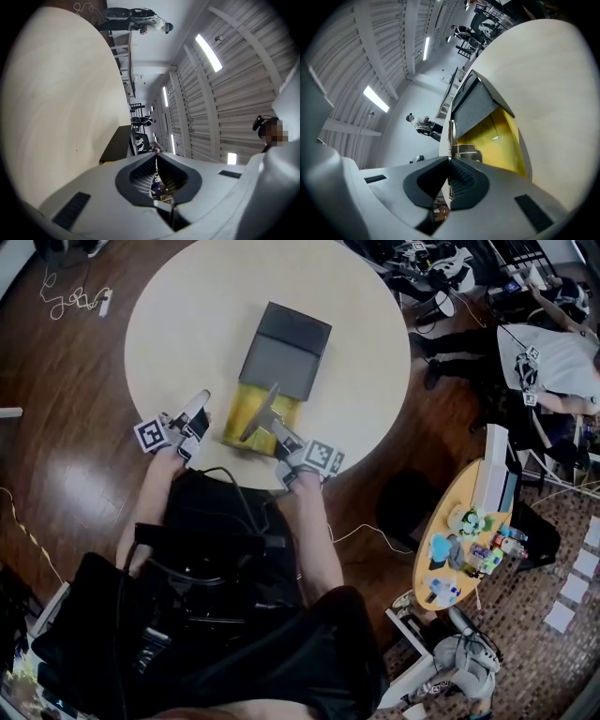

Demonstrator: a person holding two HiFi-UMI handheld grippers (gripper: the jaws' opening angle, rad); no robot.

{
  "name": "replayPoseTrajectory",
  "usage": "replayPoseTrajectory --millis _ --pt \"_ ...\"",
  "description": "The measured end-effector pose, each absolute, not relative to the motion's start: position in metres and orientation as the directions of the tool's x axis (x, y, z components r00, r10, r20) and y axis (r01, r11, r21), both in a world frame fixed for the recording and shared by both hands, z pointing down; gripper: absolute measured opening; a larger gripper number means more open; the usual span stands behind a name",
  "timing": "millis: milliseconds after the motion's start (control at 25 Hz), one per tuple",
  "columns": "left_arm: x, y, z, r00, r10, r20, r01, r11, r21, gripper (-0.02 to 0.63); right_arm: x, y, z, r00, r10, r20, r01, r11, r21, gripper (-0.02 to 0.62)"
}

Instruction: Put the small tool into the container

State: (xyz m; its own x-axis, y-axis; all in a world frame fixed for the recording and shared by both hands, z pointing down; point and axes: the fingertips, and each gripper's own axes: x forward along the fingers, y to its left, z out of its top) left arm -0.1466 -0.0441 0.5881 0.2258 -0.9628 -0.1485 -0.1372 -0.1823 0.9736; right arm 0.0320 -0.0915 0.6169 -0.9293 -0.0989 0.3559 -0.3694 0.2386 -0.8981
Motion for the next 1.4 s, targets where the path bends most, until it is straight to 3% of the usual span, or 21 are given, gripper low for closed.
replayPoseTrajectory --millis 920,1400 --pt "-0.150 -0.033 0.595 0.213 -0.969 -0.126 -0.143 -0.159 0.977 0.005 0.001 -0.074 0.671 -0.845 0.121 0.520 -0.449 0.366 -0.815 0.000" --pt "-0.150 -0.028 0.598 0.213 -0.971 -0.107 -0.143 -0.139 0.980 0.005 -0.017 -0.073 0.690 -0.840 0.165 0.516 -0.459 0.288 -0.840 0.000"
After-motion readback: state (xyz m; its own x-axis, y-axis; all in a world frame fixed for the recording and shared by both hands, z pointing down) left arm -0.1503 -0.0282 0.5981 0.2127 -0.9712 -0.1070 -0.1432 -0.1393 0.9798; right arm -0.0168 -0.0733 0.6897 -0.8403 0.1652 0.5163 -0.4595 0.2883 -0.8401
